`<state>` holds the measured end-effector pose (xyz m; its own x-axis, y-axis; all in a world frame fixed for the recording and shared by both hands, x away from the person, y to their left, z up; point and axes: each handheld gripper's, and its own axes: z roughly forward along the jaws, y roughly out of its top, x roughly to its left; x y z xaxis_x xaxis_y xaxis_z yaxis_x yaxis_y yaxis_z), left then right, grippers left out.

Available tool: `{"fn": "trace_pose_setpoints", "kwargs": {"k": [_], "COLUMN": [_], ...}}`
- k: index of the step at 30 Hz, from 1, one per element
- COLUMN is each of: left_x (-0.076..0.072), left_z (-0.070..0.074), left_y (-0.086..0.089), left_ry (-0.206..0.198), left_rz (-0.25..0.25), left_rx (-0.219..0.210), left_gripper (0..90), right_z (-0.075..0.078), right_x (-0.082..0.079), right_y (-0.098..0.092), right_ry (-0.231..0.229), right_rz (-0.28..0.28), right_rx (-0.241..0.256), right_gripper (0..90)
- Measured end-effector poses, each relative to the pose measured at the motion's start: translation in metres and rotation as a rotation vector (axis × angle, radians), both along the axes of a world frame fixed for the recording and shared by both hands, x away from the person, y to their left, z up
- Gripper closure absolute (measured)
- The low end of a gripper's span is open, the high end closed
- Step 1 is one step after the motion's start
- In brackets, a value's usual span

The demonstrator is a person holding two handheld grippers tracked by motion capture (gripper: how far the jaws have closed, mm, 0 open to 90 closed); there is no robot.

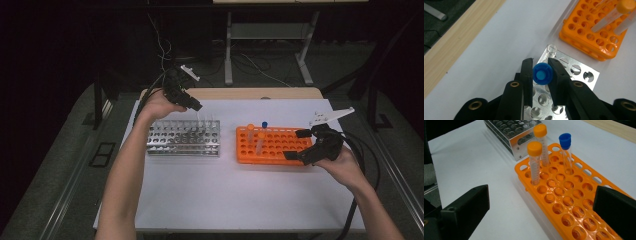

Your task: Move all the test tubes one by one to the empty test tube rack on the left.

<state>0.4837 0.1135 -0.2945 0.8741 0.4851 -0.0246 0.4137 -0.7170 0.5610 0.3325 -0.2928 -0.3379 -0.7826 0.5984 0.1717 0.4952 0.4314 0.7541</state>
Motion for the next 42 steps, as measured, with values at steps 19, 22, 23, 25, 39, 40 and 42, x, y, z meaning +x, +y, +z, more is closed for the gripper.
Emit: {"fn": "trace_pose_setpoints", "kwargs": {"k": [19, 22, 23, 25, 39, 40, 42], "left_x": [0.004, 0.003, 0.002, 0.001, -0.025, -0.029, -0.037], "left_z": [-0.033, -0.036, -0.035, -0.031, 0.006, 0.009, 0.014], "left_y": [-0.003, -0.003, -0.003, -0.001, 0.025, 0.028, 0.034], "left_ry": [0.047, 0.061, 0.059, 0.058, 0.010, 0.008, 0.010], "left_rz": [-0.006, 0.004, 0.004, 0.012, 0.114, 0.122, 0.117], "left_rx": [0.029, 0.041, 0.044, 0.033, -0.078, -0.102, -0.145], "left_gripper": [73.2, 65.3, 63.3, 60.0, 31.1, 29.3, 21.4], "right_z": [-0.020, -0.023, -0.024, -0.025, -0.027, -0.027, -0.027], "right_x": [0.001, 0.001, 0.000, 0.001, 0.005, 0.005, 0.007], "right_y": [-0.005, -0.004, -0.004, -0.005, -0.006, -0.006, -0.006], "right_ry": [0.026, 0.028, 0.032, 0.034, 0.042, 0.044, 0.045], "right_rz": [-0.013, -0.011, -0.012, -0.012, -0.018, -0.019, -0.024], "right_rx": [0.009, 0.009, 0.007, 0.006, -0.002, -0.003, -0.002], "right_gripper": [0.3, 0.3, 0.3, 0.3, 0.3, 0.3, 0.3]}}
